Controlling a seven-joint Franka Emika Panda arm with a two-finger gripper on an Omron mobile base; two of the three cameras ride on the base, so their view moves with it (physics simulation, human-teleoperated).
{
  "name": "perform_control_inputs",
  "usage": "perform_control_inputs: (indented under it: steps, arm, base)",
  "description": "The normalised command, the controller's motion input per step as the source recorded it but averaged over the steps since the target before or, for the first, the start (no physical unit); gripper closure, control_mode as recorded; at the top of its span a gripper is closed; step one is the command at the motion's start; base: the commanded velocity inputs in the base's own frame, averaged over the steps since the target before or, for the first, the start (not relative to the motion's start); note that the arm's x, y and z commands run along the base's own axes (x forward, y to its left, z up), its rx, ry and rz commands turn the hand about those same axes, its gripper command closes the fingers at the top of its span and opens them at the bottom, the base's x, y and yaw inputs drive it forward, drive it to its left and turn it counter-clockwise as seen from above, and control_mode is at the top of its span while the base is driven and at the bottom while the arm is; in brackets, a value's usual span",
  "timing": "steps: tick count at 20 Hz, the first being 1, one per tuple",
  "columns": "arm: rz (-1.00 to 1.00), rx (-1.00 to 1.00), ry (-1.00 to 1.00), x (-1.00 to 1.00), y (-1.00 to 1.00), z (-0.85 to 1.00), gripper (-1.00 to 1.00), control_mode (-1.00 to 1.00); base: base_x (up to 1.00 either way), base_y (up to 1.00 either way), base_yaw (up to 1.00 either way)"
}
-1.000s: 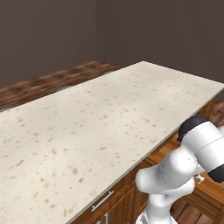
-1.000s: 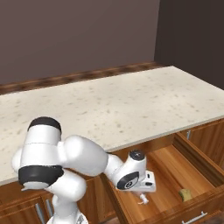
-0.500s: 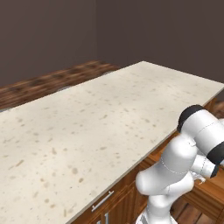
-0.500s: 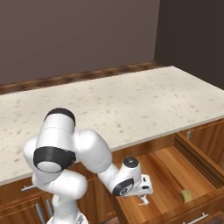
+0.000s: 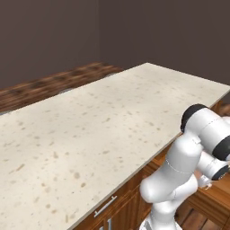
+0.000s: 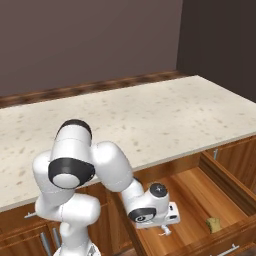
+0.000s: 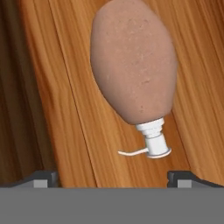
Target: Restock the sink supplies by placing the sponge and soap dispenser on the counter and next to the sink. Make sure the soap dispenser is upright.
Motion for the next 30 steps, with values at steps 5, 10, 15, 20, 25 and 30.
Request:
perform_control_inputs:
  steps: [5, 10, 15, 20, 25, 30]
  arm:
    - [0.01, 0.02, 0.01, 0.15, 0.00, 0.01, -1.00, -1.00]
    - [0.00, 0.00, 0.05, 0.26, 0.00, -0.04, -1.00, -1.00]
    - [0.00, 0.00, 0.03, 0.09, -0.04, -0.17, -1.00, -1.00]
    - [0.00, 0.00, 0.00, 0.00, -0.10, -0.12, -1.00, -1.00]
    - [0.02, 0.02, 0.00, -0.01, -0.26, 0.00, -1.00, -1.00]
    - [0.02, 0.02, 0.00, 0.00, -0.18, 0.00, -1.00, -1.00]
  base:
    - [0.00, 0.00, 0.00]
    - [0.00, 0.00, 0.00]
    - [0.00, 0.00, 0.00]
    - [0.00, 0.00, 0.00]
    - [0.00, 0.00, 0.00]
    - [0.00, 0.00, 0.00]
